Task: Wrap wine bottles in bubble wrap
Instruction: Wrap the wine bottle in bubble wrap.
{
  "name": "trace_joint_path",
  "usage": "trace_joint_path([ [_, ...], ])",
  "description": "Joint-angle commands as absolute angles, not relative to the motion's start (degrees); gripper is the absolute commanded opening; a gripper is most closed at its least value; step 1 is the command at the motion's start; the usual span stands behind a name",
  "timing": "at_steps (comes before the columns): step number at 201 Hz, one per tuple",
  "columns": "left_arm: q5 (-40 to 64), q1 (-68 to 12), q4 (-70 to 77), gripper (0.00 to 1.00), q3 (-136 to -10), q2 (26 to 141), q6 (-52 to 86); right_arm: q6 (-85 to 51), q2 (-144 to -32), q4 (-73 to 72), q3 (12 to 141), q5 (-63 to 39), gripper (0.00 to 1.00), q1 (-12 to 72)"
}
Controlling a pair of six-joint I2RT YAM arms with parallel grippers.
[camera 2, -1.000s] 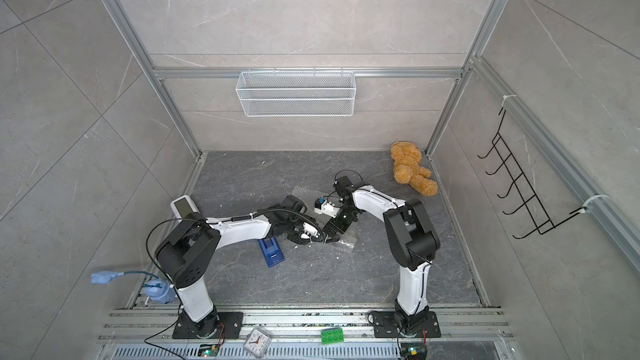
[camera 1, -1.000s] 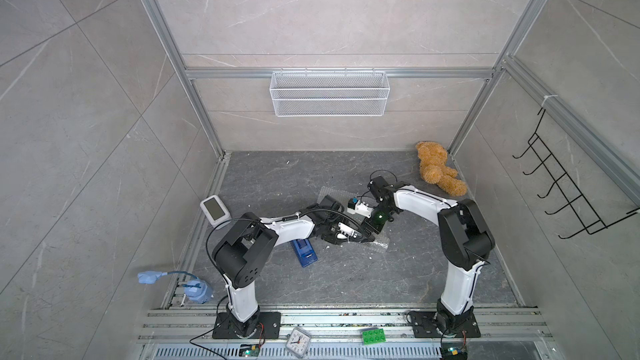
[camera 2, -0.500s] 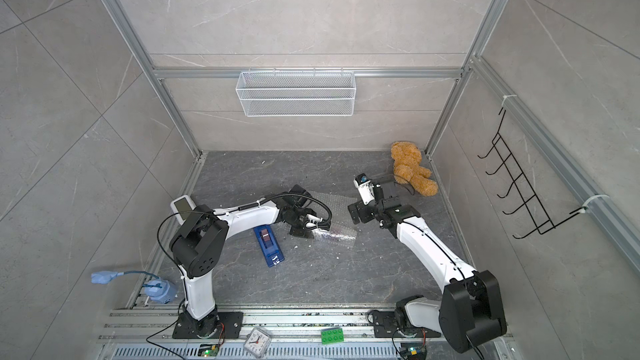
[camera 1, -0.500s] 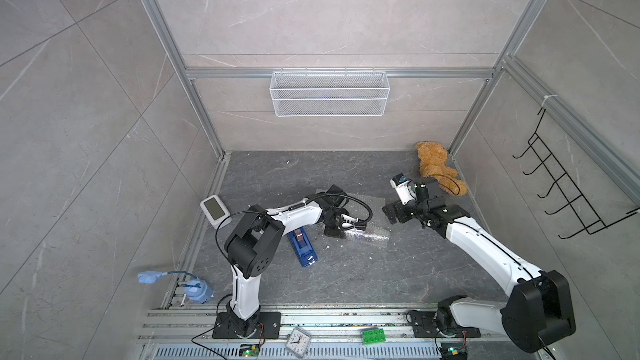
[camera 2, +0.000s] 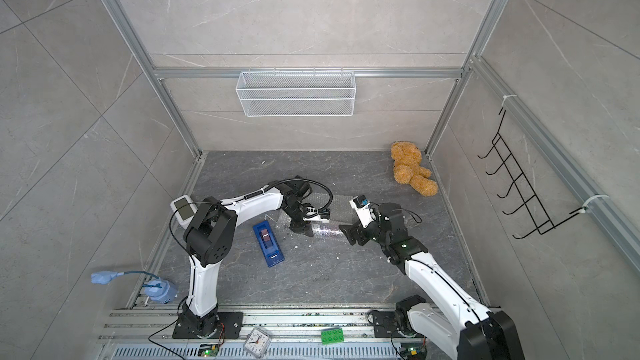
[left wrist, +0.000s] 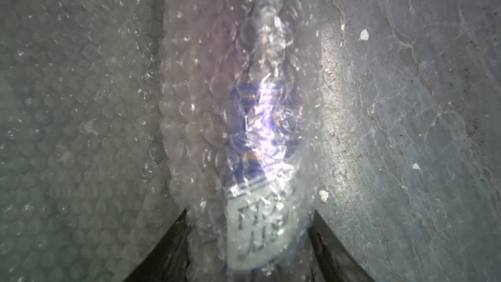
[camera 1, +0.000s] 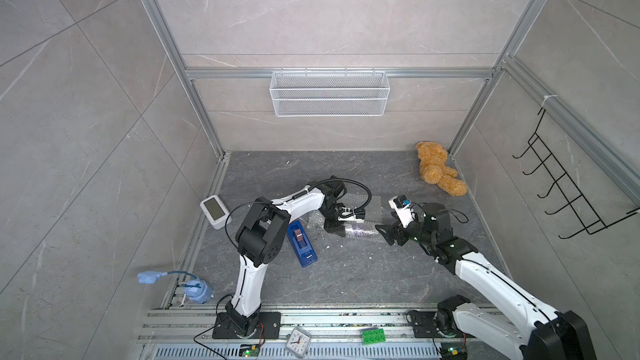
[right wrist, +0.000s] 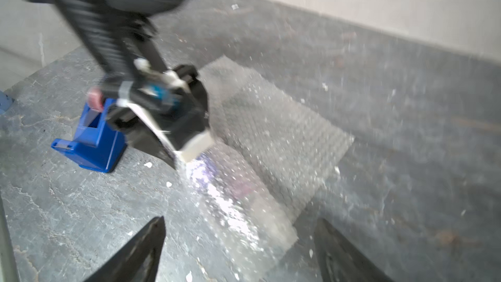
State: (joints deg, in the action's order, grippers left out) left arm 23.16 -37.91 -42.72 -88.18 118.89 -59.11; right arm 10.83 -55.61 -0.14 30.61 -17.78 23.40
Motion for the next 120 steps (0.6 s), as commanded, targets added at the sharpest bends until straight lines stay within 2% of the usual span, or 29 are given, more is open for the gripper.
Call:
trace_joint_path([
  [1, 24.3, -37.0, -54.5, 0.49, -89.4, 122.0, -56.9, 23.1, -55.6, -1.2, 29.6, -4.3, 0.86, 32.5],
  [23, 25.6, -36.4, -56.8, 0.49, -91.8, 123.2, -56.8, 32.2, -59.0, -0.1, 30.0, 1.7, 0.92, 39.4],
  [53, 26.9, -35.4, -60.3, 0.49, -95.5, 125.4, -56.5, 41.3, -65.1, -2.6, 31.0, 5.6, 0.95, 44.1],
  [120, 29.0, -34.1, -65.9, 0.49, -101.0, 129.2, -56.3, 50.8, -80.9, -11.3, 35.6, 7.8, 0.95, 45.5],
])
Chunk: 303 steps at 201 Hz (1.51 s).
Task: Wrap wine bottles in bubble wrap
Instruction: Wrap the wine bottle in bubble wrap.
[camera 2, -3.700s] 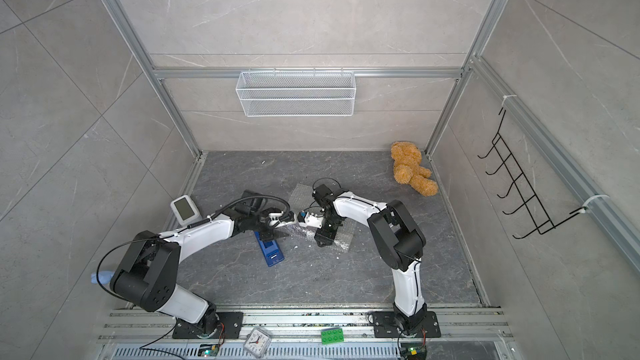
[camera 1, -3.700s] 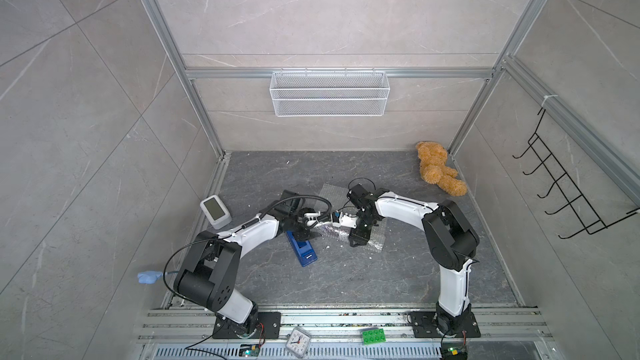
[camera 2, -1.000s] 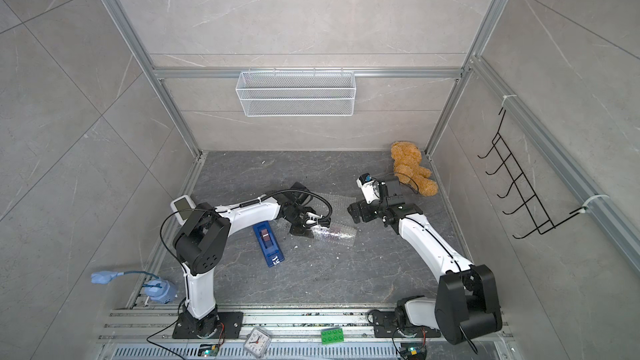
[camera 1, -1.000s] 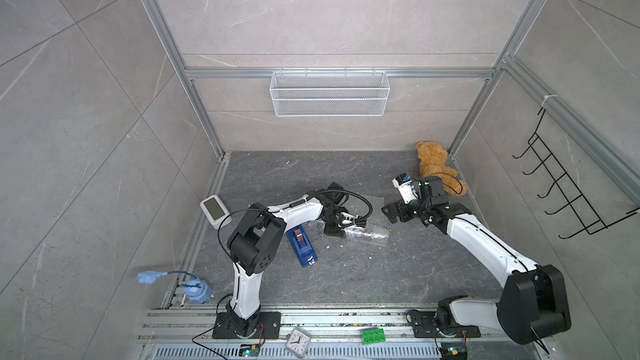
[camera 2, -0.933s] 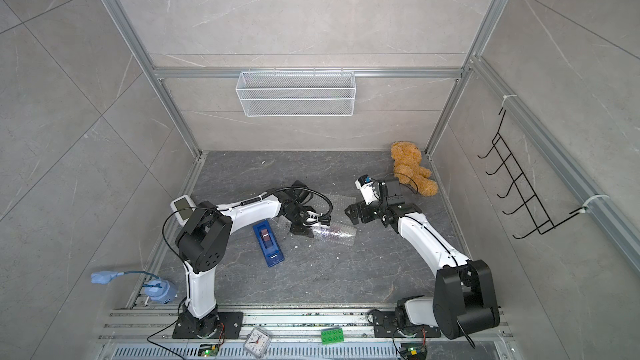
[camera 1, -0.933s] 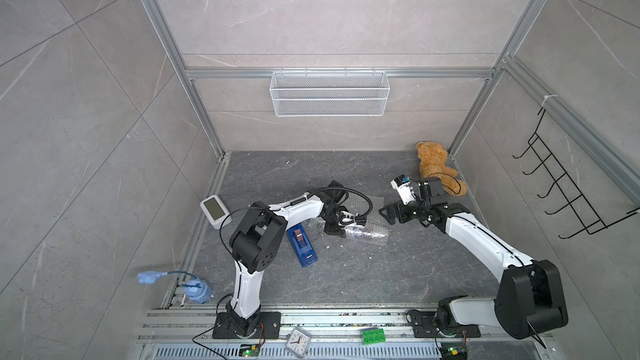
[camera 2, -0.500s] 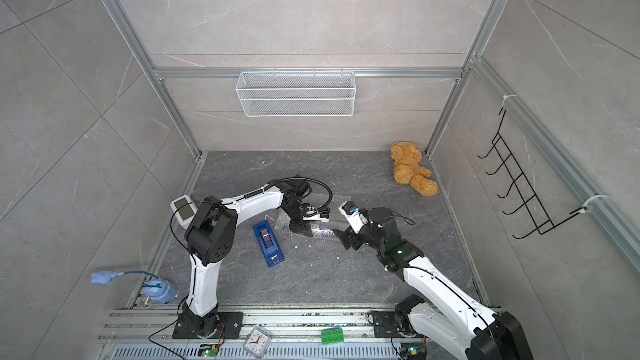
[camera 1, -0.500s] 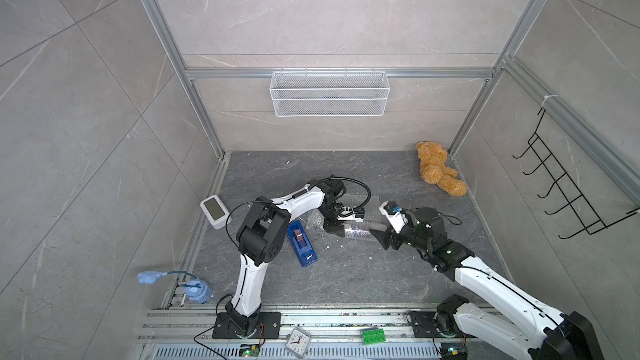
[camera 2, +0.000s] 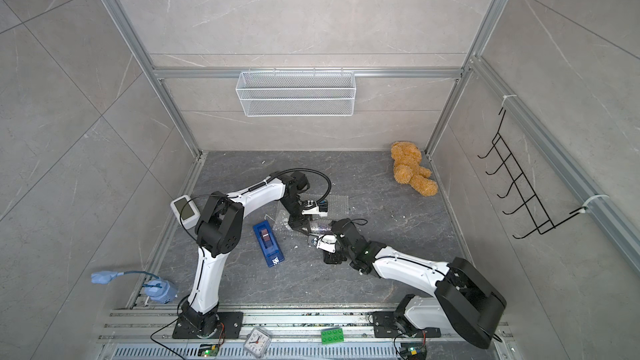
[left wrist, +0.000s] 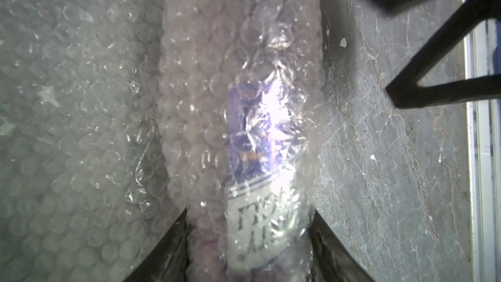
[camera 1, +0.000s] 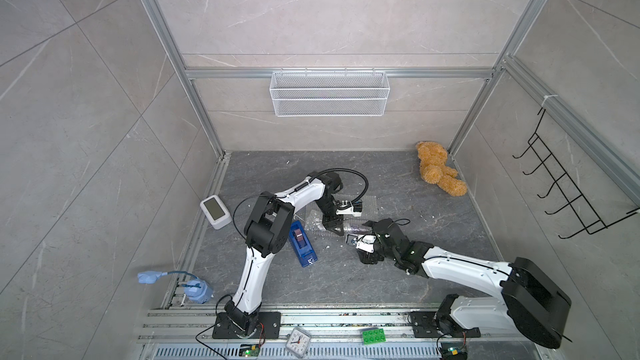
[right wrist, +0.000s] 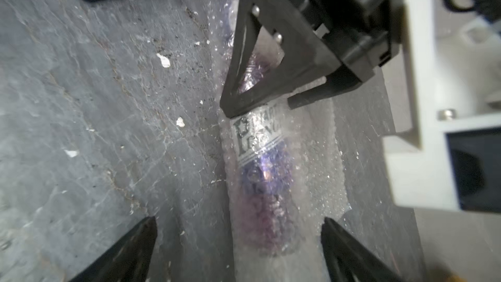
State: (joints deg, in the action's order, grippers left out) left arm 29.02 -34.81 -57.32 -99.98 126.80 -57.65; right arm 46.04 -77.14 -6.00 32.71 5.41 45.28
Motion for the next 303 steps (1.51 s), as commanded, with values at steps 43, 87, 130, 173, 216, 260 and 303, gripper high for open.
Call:
trace_joint_path([
  [43, 30.1, -33.4, -67.4, 0.50, -102.4, 129.9, -56.2, 53.8, -87.7, -15.5, 37.9, 9.7, 0.93, 45.5],
  [87, 30.9, -33.0, -67.8, 0.51, -102.6, 130.0, -56.3, 55.1, -93.1, -15.3, 40.4, 8.0, 0.92, 45.2],
  [130, 31.8, -32.0, -68.2, 0.53, -103.7, 130.4, -55.6, 52.9, -97.3, -4.2, 46.3, 5.4, 0.76, 45.1],
  [173, 32.0, -31.5, -67.2, 0.59, -102.4, 129.3, -56.0, 50.8, -97.6, 6.0, 48.9, 7.2, 0.56, 45.1],
  [216, 33.3, -31.2, -66.1, 0.69, -101.6, 127.6, -56.6, 43.4, -96.6, 14.8, 50.3, 9.3, 0.51, 45.1],
  [260, 36.6, -30.4, -64.2, 0.72, -101.9, 125.0, -56.5, 34.6, -96.9, 23.9, 51.5, 7.7, 0.52, 45.1],
  [303, 39.6, -27.2, -56.8, 0.72, -96.6, 118.0, -54.1, 30.8, -98.2, 29.8, 54.0, 0.9, 0.52, 44.4],
])
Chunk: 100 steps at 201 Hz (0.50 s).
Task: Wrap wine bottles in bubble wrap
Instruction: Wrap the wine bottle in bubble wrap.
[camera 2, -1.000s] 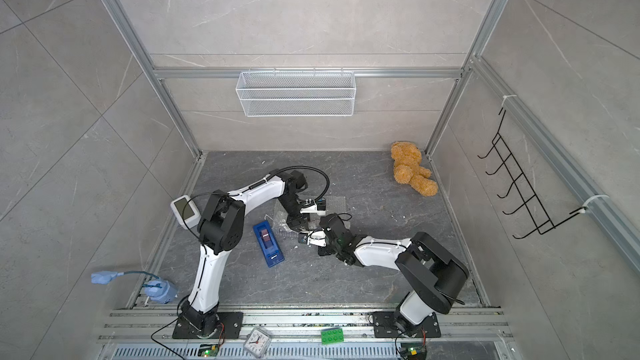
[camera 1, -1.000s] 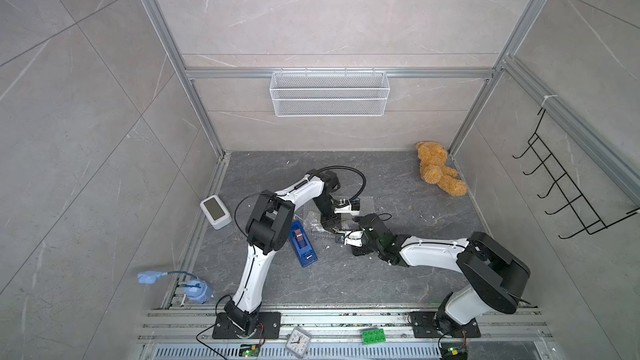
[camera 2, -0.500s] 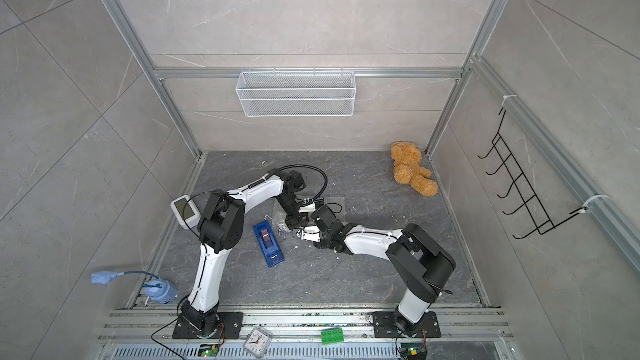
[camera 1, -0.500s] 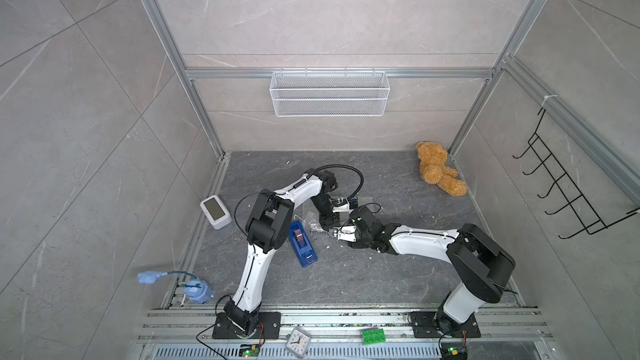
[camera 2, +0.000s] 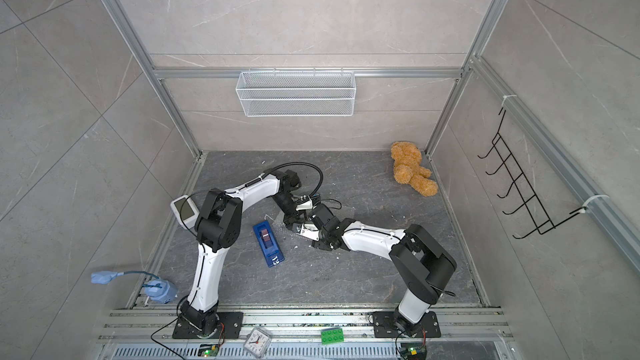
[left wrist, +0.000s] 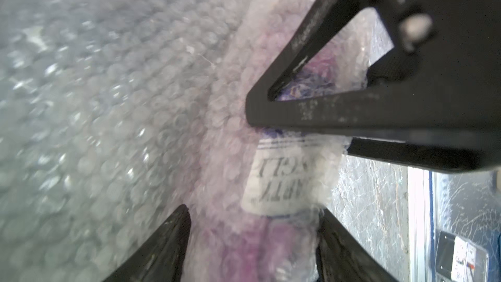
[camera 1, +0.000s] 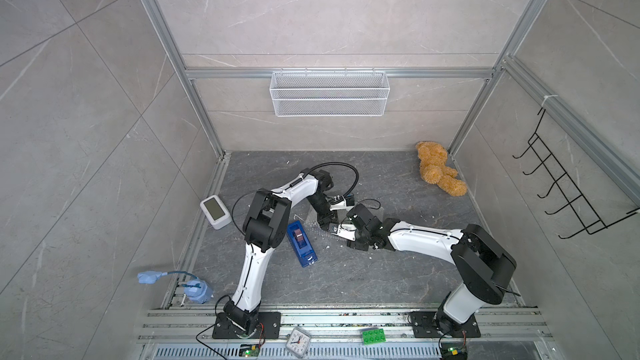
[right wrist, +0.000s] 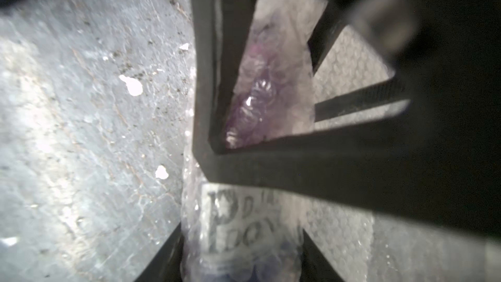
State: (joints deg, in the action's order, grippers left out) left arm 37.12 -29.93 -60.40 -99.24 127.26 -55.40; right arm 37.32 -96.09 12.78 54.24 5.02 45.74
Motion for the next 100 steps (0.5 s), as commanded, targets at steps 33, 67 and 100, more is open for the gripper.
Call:
trace_joint_path([
  [33, 39.8, -24.3, -46.5, 0.71, -87.5, 109.8, -51.0, 30.6, -102.5, 36.7, 60.5, -8.8, 0.52, 40.6],
  [67, 34.2, -23.5, -36.8, 0.70, -76.6, 101.5, -49.4, 31.8, -108.6, 43.4, 67.2, -17.2, 0.52, 36.3],
  [100, 31.4, -24.2, -27.1, 0.68, -64.1, 92.0, -52.2, 33.8, -115.6, 50.7, 73.7, -26.4, 0.54, 32.6],
])
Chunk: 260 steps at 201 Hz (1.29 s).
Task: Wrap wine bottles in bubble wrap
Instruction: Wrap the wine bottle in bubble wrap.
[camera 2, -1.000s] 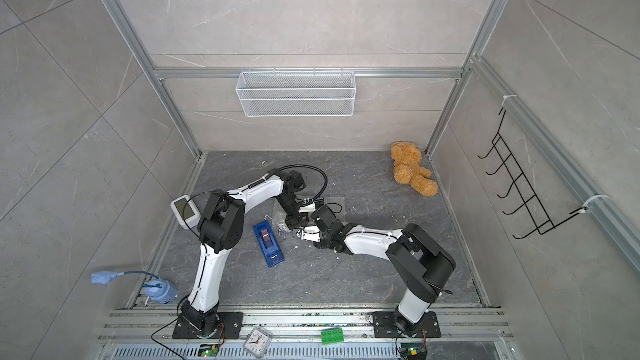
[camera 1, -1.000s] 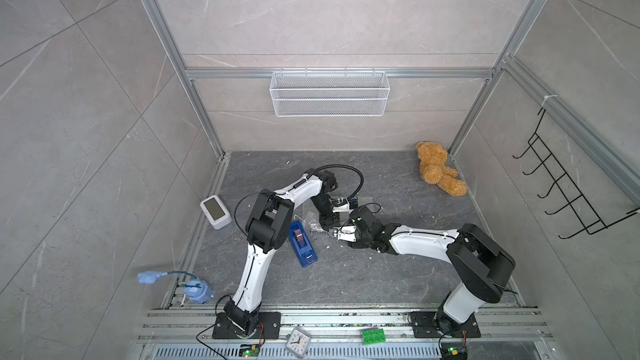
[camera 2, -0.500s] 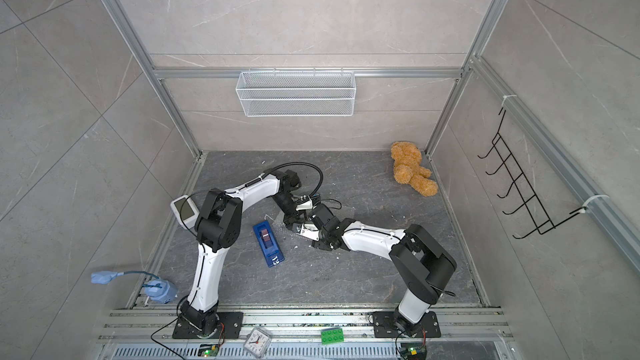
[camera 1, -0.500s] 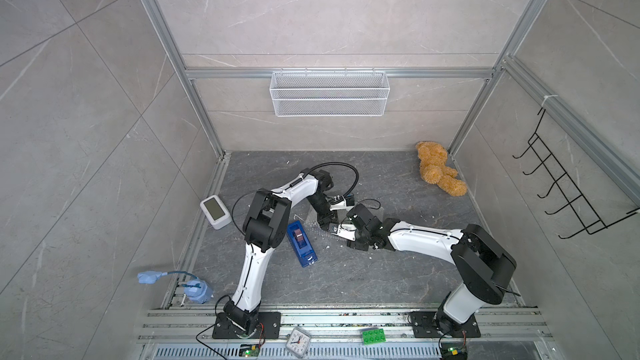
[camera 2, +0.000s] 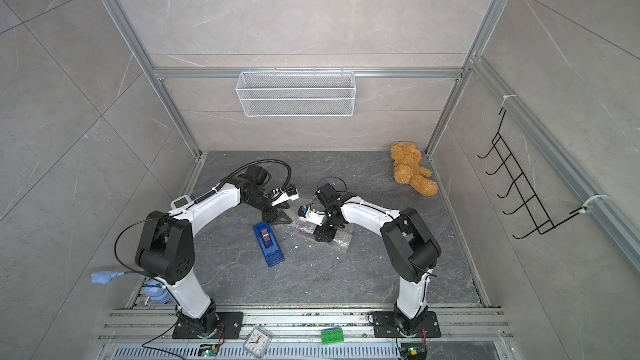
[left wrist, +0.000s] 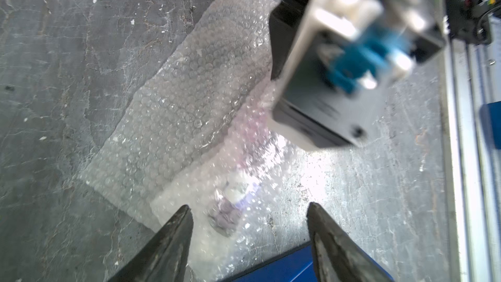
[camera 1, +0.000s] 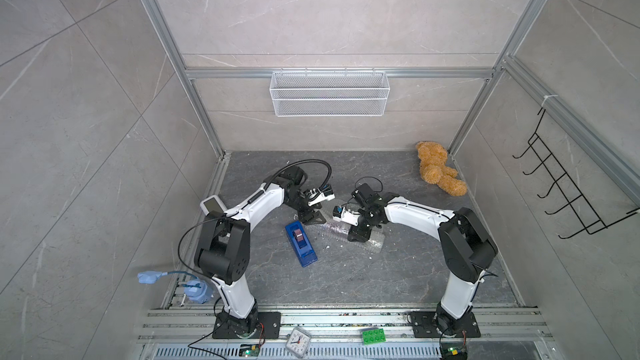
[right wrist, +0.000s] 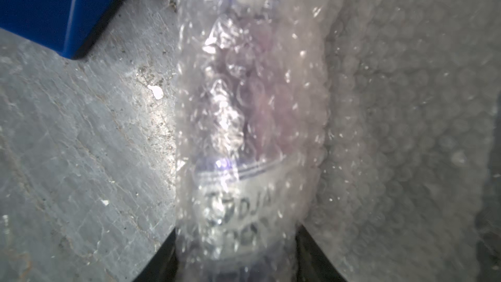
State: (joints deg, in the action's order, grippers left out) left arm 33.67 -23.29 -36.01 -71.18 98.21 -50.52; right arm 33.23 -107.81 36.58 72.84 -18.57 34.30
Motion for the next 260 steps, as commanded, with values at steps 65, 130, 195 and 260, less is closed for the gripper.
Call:
trace_joint_path([
  [65, 23.2, -33.9, -13.4, 0.68, -51.6, 86.7, -67.9, 38.2, -126.0, 65.1, 87.2, -33.8, 0.57, 28.8],
  [130, 15.9, -39.9, 0.3, 0.70, -52.1, 93.7, -72.7, 38.9, -129.5, 69.2, 91.5, -35.8, 0.60, 27.8],
  [195, 16.2, -41.3, -6.2, 0.70, -58.1, 102.7, -76.9, 37.8, -127.8, 66.7, 89.6, -35.1, 0.61, 27.5],
  [260, 15.5, -41.8, -13.1, 0.51, -60.4, 105.7, -74.8, 33.8, -116.4, 57.5, 82.0, -34.9, 0.78, 25.2],
])
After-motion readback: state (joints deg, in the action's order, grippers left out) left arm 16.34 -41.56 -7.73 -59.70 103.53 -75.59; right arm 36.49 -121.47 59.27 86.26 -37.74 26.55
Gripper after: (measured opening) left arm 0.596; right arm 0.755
